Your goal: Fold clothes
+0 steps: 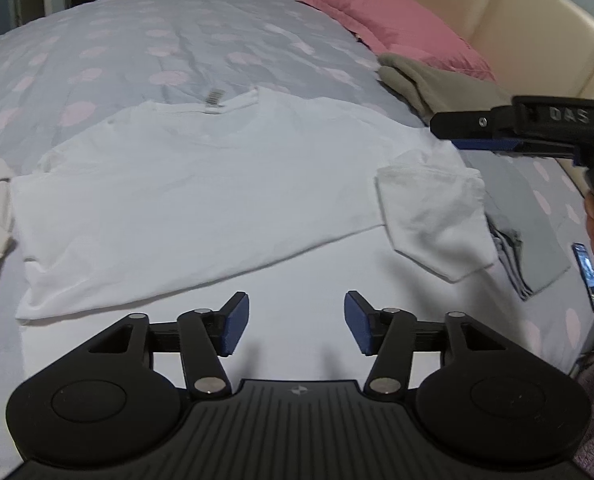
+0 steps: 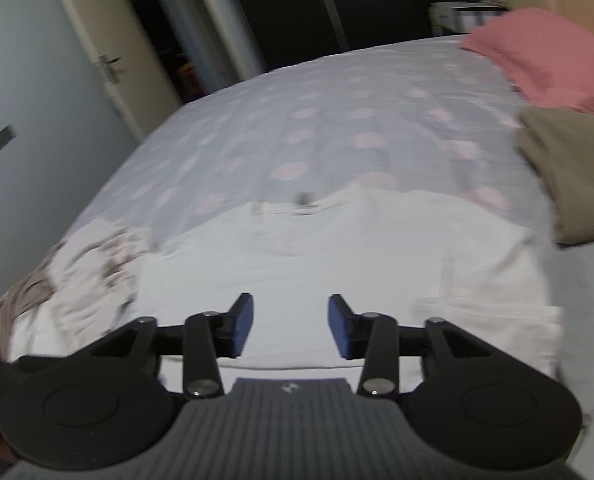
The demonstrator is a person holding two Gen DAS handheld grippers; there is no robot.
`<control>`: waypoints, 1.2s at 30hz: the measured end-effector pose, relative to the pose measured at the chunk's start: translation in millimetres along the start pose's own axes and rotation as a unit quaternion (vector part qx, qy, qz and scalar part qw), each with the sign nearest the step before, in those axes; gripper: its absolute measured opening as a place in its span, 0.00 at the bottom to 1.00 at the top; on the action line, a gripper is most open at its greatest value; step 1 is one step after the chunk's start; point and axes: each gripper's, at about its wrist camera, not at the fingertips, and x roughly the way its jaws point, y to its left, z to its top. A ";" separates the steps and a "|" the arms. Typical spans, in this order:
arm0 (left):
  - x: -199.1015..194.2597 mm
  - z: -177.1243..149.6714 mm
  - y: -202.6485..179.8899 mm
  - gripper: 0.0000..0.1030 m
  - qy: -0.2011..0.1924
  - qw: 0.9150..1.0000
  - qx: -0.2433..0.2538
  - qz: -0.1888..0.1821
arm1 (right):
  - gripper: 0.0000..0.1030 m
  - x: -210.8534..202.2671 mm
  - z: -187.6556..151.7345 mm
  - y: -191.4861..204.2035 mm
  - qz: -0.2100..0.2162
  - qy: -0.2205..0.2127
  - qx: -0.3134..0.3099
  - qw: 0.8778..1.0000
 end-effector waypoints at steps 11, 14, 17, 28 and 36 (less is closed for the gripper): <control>30.6 4.5 -28.4 0.51 0.023 0.999 -0.010 -0.046 | 0.51 -13.1 -15.1 -70.7 -0.081 0.016 0.013 0.997; 38.7 5.7 -30.7 0.51 0.029 0.998 -0.014 -0.045 | 0.51 -9.3 -26.0 -98.9 -0.104 0.028 0.030 0.994; 39.5 4.0 -37.7 0.50 0.029 0.999 0.013 -0.021 | 0.51 -3.1 -31.5 -124.3 -0.123 0.031 0.040 0.991; -14.9 -10.7 -109.1 0.51 -0.018 0.987 0.144 -0.071 | 0.62 25.8 -24.7 -170.9 -0.127 0.011 0.037 0.991; -16.6 -6.3 -110.7 0.51 -0.029 0.991 0.120 -0.053 | 0.16 20.7 -8.4 -142.7 -0.083 0.043 0.063 0.994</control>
